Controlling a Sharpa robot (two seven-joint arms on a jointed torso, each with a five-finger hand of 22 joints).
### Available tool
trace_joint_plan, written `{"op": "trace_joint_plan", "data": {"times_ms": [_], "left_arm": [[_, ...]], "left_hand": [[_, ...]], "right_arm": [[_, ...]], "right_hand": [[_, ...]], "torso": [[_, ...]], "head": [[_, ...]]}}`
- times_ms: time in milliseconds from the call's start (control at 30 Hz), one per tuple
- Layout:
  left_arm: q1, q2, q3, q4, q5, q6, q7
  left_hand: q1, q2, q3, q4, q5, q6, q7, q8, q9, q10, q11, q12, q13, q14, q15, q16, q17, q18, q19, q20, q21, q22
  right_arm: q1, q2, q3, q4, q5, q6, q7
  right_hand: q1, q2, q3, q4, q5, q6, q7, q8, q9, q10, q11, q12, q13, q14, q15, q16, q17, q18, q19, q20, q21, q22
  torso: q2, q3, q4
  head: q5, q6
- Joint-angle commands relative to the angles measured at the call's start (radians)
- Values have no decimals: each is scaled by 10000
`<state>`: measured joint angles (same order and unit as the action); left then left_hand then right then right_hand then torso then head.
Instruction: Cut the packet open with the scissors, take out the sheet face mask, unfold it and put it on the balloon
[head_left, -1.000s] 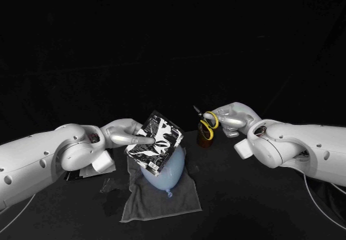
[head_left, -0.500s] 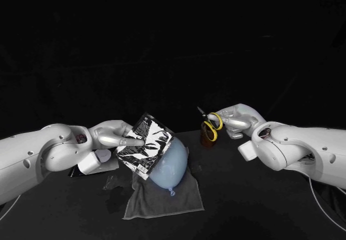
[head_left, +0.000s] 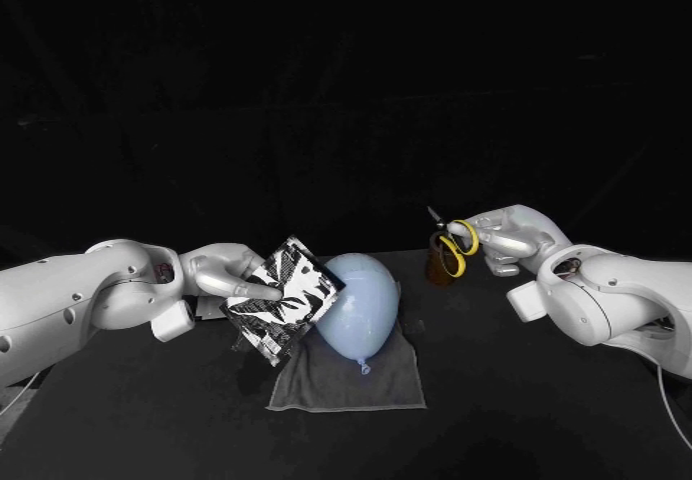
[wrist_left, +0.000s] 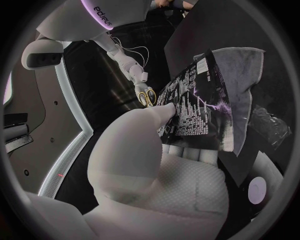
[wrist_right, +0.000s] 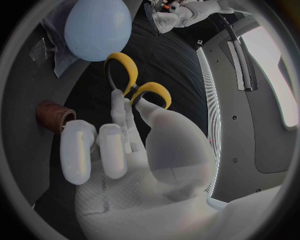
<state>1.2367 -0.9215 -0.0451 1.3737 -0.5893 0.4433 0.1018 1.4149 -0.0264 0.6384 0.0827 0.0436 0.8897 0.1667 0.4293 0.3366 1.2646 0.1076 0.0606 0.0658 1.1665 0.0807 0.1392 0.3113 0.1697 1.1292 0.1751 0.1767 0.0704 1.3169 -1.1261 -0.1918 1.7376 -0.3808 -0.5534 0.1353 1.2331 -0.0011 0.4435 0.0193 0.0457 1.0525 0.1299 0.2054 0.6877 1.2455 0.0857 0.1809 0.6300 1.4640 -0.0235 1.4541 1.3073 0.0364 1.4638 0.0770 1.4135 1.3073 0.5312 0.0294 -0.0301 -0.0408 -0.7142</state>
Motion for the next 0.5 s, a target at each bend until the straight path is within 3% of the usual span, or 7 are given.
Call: {"op": "trace_joint_plan", "data": {"times_ms": [33,267,500], "left_arm": [[-123,-72,-32,-25,-858,593,519],[-462,-239,-148,-163,-1826,899,592],[-697,-173,-253,-491,-2817,1290,557]], "left_hand": [[6,71,-68,10,47,-10,-87,18,2775,-82,20,9,-8,-78,-6,-40,21,118,-51,62,-46,-17],[29,68,-137,31,47,-18,-140,8,2808,-130,17,9,-8,-124,2,-58,45,120,-97,82,-72,-21],[47,61,-207,55,46,-18,-189,-5,2829,-156,25,15,-7,-159,10,-70,69,121,-132,98,-91,-22]], "right_arm": [[-46,41,9,-68,-20,131,199],[-111,106,10,-223,-19,126,224],[-163,167,11,-347,-19,136,235]], "right_hand": [[76,-9,2927,-2885,29,4,-93,33,3,353,-442,16,9,556,-81,26,136,20,253,-28,56,2025],[76,-11,2949,-2880,29,-3,-94,35,20,345,-441,18,30,556,-82,25,135,20,254,-29,56,2026],[76,-11,2949,-2880,29,-3,-94,35,20,345,-441,18,30,556,-82,25,135,20,254,-29,56,2026]], "torso": [[-4,-21,16],[8,-75,43],[-1,-91,43]], "head": [[295,-190],[514,-383],[732,-580]]}}
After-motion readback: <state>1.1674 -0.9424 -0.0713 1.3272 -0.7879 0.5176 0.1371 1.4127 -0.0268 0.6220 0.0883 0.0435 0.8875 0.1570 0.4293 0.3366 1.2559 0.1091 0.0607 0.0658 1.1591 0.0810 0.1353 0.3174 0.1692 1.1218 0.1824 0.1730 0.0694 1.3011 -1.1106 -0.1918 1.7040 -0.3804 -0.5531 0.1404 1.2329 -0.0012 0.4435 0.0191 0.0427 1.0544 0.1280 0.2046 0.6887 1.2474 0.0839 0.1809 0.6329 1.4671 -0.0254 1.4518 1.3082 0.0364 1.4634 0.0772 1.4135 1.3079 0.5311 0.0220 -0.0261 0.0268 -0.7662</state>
